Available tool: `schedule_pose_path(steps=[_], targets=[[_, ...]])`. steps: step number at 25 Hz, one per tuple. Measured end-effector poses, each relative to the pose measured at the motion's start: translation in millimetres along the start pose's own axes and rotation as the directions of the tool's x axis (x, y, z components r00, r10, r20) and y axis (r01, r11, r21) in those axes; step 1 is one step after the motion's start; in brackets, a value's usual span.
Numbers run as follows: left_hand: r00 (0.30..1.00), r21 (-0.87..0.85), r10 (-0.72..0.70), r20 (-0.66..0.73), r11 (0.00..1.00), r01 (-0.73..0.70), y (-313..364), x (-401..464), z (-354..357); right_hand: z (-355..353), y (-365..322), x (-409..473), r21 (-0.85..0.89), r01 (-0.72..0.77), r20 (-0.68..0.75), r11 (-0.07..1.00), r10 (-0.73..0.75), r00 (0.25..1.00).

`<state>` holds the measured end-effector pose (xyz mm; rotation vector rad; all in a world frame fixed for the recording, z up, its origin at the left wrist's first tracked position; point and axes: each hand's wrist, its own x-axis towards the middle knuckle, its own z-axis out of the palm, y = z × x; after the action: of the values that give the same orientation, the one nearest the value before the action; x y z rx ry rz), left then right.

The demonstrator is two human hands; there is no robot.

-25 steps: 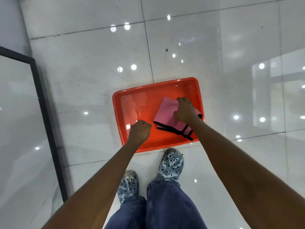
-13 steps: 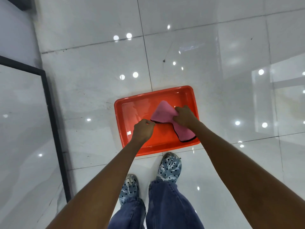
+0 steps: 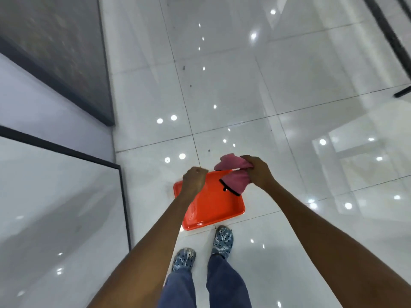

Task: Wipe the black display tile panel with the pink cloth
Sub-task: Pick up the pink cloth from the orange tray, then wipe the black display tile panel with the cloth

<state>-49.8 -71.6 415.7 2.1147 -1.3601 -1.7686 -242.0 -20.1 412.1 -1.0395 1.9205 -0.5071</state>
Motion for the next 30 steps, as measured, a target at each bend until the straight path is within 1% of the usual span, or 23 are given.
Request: schedule_pose_path(steps=[1, 3, 4, 5, 6, 8, 9, 10, 11, 12, 13, 15, 18, 20, 22, 24, 26, 30], targets=[[1.000, -0.021, 0.000, -0.009, 1.000, 0.000, 14.7, -16.2, -9.2, -13.2, -19.0, -13.6, 0.040, -0.021, -0.017, 0.999, 0.022, 1.000], [1.000, -0.039, 0.010, -0.008, 0.999, -0.010, 41.2, -57.3, -30.5, -35.4, -61.5, -48.3, 0.221, -0.139, -0.052, 0.965, 0.154, 0.987], [1.000, -0.026, 0.025, -0.005, 0.999, -0.026, 51.0, -74.9, -39.5, -42.0, -73.7, -60.8, 0.256, -0.176, -0.072, 0.951, 0.200, 0.977], [0.999, -0.002, 0.046, 0.003, 0.999, -0.046, 58.5, -91.6, -47.7, -48.6, -89.6, -77.0, 0.256, -0.192, -0.090, 0.947, 0.221, 0.971], [0.998, 0.019, 0.069, 0.014, 0.997, -0.069, 65.2, -108.9, -55.2, -54.4, -102.3, -92.8, 0.237, -0.176, -0.122, 0.956, 0.209, 0.970], [0.992, 0.035, 0.109, 0.061, 0.993, -0.111, 77.3, -141.7, -65.3, -68.4, -125.3, -124.6, 0.184, -0.178, -0.141, 0.967, 0.205, 0.969], [0.988, 0.035, 0.125, 0.085, 0.991, -0.128, 82.0, -155.9, -68.6, -76.5, -133.4, -141.5, 0.183, -0.180, -0.174, 0.967, 0.212, 0.962], [0.983, 0.026, 0.151, 0.102, 0.988, -0.155, 89.7, -174.7, -73.3, -86.5, -142.3, -162.4, 0.234, -0.166, -0.247, 0.958, 0.224, 0.943], [0.975, 0.004, 0.191, 0.110, 0.981, -0.193, 97.2, -195.0, -77.9, -97.6, -151.8, -187.6, 0.298, -0.185, -0.321, 0.937, 0.281, 0.904], [0.964, -0.024, 0.237, 0.122, 0.971, -0.236, 105.3, -217.7, -81.2, -108.9, -160.5, -214.2, 0.355, -0.173, -0.416, 0.919, 0.321, 0.851], [0.946, -0.044, 0.292, 0.141, 0.957, -0.288, 112.2, -242.2, -82.8, -119.7, -168.6, -243.4, 0.385, -0.184, -0.472, 0.904, 0.365, 0.803], [0.903, -0.061, 0.384, 0.196, 0.923, -0.379, 120.2, -292.9, -83.8, -134.3, -176.1, -306.2, 0.384, -0.184, -0.566, 0.905, 0.388, 0.728], [0.823, -0.086, 0.484, 0.296, 0.872, -0.481, 112.0, -353.6, -71.1, -139.8, -169.7, -392.9, 0.415, -0.082, -0.700, 0.906, 0.375, 0.608], [0.771, -0.024, 0.514, 0.375, 0.837, -0.546, 102.5, -389.5, -52.6, -135.7, -156.2, -454.4, 0.411, -0.058, -0.768, 0.910, 0.380, 0.516], [0.697, 0.043, 0.542, 0.470, 0.774, -0.632, 92.5, -422.2, -27.3, -132.0, -141.2, -509.1, 0.418, -0.080, -0.800, 0.905, 0.409, 0.440], [0.615, 0.060, 0.563, 0.552, 0.709, -0.702, 84.2, -455.4, 2.2, -130.7, -123.0, -555.1, 0.437, -0.116, -0.818, 0.892, 0.447, 0.361], [0.563, 0.068, 0.566, 0.602, 0.667, -0.742, 76.7, -481.9, 32.2, -131.2, -105.8, -588.9, 0.480, -0.127, -0.819, 0.868, 0.495, 0.289], [0.479, 0.105, 0.515, 0.711, 0.597, -0.796, 50.7, -545.0, 110.2, -139.2, -51.6, -663.7, 0.592, -0.083, -0.789, 0.802, 0.597, 0.142]])
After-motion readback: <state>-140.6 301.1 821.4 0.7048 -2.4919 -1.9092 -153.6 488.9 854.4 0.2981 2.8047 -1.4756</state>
